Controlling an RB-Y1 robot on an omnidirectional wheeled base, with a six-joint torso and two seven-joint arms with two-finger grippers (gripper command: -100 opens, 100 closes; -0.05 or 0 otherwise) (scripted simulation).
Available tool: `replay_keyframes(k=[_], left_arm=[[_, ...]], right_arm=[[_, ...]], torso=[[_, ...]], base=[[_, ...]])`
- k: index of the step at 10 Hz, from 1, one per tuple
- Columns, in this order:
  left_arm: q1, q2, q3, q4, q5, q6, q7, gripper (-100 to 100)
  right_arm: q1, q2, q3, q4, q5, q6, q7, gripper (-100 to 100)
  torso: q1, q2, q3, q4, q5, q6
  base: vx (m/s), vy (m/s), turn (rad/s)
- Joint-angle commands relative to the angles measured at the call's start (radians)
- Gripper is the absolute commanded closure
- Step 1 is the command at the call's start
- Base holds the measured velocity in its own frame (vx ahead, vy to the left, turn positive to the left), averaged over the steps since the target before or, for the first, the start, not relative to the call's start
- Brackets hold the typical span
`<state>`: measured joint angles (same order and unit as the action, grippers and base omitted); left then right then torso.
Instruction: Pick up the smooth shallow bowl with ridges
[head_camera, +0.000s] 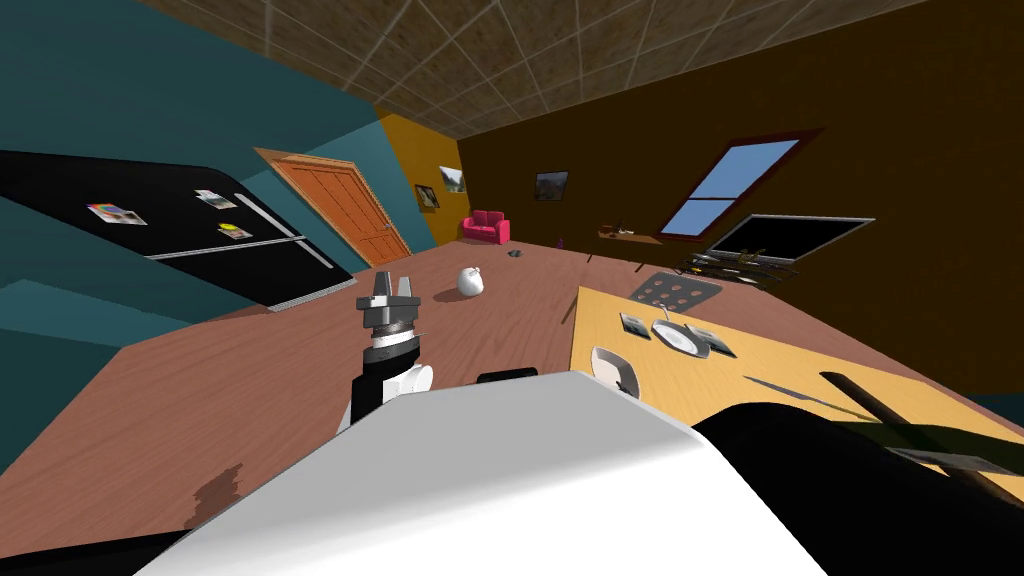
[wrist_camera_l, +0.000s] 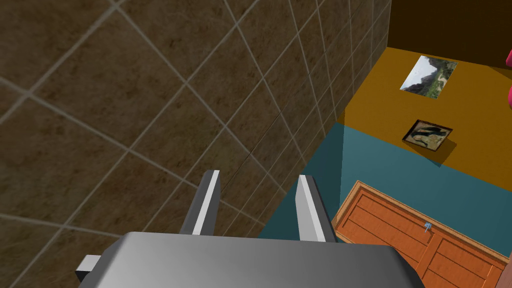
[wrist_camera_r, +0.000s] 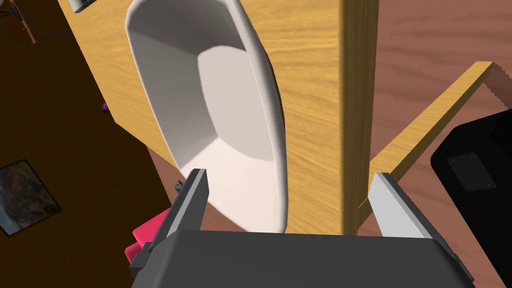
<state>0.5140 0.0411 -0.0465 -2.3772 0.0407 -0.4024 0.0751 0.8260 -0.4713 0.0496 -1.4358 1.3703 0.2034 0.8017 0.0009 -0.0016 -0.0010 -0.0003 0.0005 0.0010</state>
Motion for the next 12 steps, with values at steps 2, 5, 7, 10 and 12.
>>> replay_keyframes(k=[2,5,7,10,12], left_arm=[[0.0,0.0,0.0,0.0,0.0,0.0,0.0,0],[0.0,0.0,0.0,0.0,0.0,0.0,0.0,0],[0.0,0.0,0.0,0.0,0.0,0.0,0.0,0],[0.0,0.0,0.0,0.0,0.0,0.0,0.0,0],[0.0,0.0,0.0,0.0,0.0,0.0,0.0,0]], right_arm=[[0.003,-0.028,0.014,0.029,0.013,0.034,0.047,-100],[0.005,-0.033,0.017,0.026,-0.003,0.039,0.067,0],[-0.044,-0.011,0.03,0.076,-0.003,0.054,0.072,-100],[-0.049,-0.006,0.034,0.079,-0.005,0.059,0.077,100],[-0.048,-0.006,0.034,0.079,-0.005,0.058,0.077,100]], torso=[[0.0,0.001,0.0,0.0,0.0,0.0],[0.0,0.001,0.001,0.0,0.0,0.0],[-0.001,0.002,0.001,0.001,0.0,0.0],[-0.002,0.003,0.002,0.001,-0.001,0.0],[0.0,0.002,0.001,0.001,0.0,0.0]], base=[[0.02,0.0,0.06],[0.011,-0.001,0.033],[-0.01,-0.044,0.061],[-0.01,-0.037,0.02],[0.0,0.0,0.0]])
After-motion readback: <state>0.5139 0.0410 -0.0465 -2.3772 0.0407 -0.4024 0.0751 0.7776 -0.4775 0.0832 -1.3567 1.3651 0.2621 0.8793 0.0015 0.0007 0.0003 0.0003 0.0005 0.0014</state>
